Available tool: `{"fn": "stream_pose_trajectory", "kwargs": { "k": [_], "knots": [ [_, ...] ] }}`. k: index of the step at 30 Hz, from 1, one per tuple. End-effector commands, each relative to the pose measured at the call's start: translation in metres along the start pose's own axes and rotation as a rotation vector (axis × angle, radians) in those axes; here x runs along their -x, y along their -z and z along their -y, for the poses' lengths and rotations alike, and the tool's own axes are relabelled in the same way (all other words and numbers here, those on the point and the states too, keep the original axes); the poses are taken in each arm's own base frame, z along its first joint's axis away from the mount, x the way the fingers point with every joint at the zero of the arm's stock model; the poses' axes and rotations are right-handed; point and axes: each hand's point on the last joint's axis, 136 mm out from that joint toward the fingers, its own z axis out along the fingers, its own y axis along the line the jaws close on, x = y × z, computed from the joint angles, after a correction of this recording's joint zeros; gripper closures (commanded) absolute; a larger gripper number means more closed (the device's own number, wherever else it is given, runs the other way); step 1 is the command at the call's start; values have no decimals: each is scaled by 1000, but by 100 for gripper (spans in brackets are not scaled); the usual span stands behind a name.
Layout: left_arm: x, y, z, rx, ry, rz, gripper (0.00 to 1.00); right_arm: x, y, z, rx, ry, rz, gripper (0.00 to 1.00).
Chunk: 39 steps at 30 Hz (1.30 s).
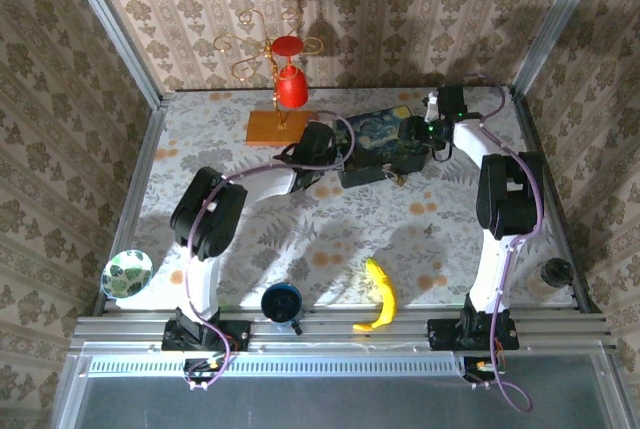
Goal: Unlock the padlock with the key
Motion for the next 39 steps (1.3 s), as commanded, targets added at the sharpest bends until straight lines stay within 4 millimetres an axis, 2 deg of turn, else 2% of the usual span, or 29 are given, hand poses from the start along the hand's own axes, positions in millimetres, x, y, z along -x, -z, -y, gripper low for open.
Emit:
{"fn": "stream_pose_trajectory", "kwargs": {
  "k": [1,8,14,20,24,30,34,37,39],
  "knots": [
    [-63,12,34,-90,-41,-132,52,-58,-5,-63,126,78,-159,33],
    [-98,39,38,-84,0,-141,52,-83,-6,-89,143,93,-195,33],
    [-105,49,31,-64,39,-116,52,-97,-14,-107,136,126,-206,33],
    [-107,58,29,-56,48,-102,51,-92,-17,-119,149,111,-204,31],
    [-106,65,27,-46,66,-70,47,-83,-9,-112,80,121,-183,24],
    [-98,73,24,-43,76,-22,34,-49,18,-84,-77,141,-105,14],
    [-92,78,20,-26,72,-7,18,-32,47,-64,-135,109,-53,13],
    [-85,84,11,-8,83,13,0,-29,74,-50,-199,113,-8,12],
    [-79,90,6,7,85,32,0,-33,90,-41,-248,122,10,11]
  ]
}}
